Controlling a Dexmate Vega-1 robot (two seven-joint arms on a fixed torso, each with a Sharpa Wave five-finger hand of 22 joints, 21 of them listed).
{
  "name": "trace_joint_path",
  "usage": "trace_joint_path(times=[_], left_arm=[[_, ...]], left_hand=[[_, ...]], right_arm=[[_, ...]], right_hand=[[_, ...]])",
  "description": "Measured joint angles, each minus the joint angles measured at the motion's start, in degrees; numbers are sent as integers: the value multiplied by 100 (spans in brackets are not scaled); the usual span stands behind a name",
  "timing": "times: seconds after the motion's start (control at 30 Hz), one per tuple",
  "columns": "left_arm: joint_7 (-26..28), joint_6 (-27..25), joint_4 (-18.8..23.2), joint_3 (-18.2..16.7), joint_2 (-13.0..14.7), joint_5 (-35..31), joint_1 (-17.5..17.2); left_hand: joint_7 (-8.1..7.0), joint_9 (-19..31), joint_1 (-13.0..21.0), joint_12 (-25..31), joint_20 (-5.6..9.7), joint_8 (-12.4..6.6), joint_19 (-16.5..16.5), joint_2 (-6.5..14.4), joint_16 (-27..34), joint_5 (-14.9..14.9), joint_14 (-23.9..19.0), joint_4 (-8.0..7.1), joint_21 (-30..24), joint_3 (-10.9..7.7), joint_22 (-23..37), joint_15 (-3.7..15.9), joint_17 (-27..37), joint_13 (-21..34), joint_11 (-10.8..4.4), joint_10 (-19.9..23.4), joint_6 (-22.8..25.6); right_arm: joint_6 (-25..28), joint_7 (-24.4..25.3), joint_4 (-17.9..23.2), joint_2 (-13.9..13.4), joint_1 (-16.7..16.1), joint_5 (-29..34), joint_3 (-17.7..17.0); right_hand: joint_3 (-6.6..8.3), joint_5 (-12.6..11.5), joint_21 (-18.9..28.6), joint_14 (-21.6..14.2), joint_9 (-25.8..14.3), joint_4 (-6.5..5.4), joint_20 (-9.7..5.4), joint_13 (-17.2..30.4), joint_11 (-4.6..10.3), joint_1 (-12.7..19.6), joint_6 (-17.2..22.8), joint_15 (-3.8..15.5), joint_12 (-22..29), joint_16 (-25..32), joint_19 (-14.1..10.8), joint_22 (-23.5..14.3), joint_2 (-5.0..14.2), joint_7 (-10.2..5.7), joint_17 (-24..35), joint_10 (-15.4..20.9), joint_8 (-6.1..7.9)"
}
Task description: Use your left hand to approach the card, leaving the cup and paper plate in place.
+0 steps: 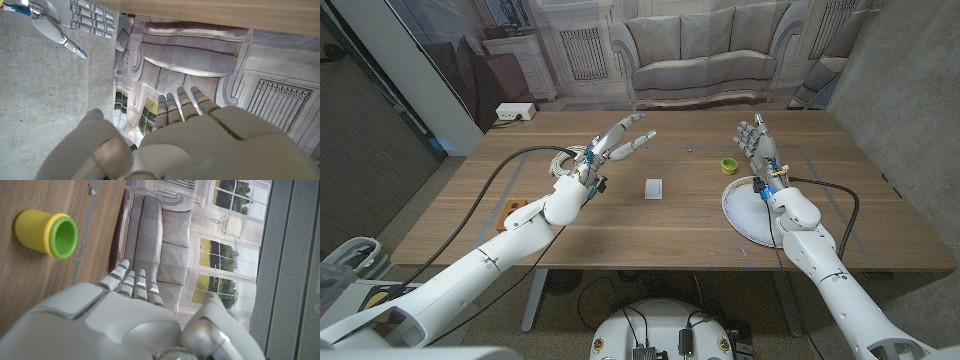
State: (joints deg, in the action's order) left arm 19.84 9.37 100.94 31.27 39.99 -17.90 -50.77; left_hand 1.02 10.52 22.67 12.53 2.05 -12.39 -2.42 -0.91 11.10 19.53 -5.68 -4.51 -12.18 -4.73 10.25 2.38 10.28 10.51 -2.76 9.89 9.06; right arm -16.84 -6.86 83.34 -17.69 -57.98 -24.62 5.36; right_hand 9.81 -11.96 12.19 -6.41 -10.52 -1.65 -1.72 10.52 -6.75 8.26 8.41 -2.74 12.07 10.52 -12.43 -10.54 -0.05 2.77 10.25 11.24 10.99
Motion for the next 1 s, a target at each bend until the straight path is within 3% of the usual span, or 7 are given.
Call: trace_joint_path(times=[1.0], left_arm=[[237, -879, 253, 411, 57, -1005, 143]], left_hand=[[-50, 0, 76, 0, 0, 0, 0, 30, 0, 0, -29, 24, 0, 23, 0, -30, 0, 30, -61, 61, 93]], right_arm=[[30, 32, 159, -70, -111, -54, -57]], right_hand=[[0, 0, -39, -32, 0, 0, 0, 0, 0, -23, 61, -32, 0, 0, 0, 1, 23, -2, 0, 63, 0]])
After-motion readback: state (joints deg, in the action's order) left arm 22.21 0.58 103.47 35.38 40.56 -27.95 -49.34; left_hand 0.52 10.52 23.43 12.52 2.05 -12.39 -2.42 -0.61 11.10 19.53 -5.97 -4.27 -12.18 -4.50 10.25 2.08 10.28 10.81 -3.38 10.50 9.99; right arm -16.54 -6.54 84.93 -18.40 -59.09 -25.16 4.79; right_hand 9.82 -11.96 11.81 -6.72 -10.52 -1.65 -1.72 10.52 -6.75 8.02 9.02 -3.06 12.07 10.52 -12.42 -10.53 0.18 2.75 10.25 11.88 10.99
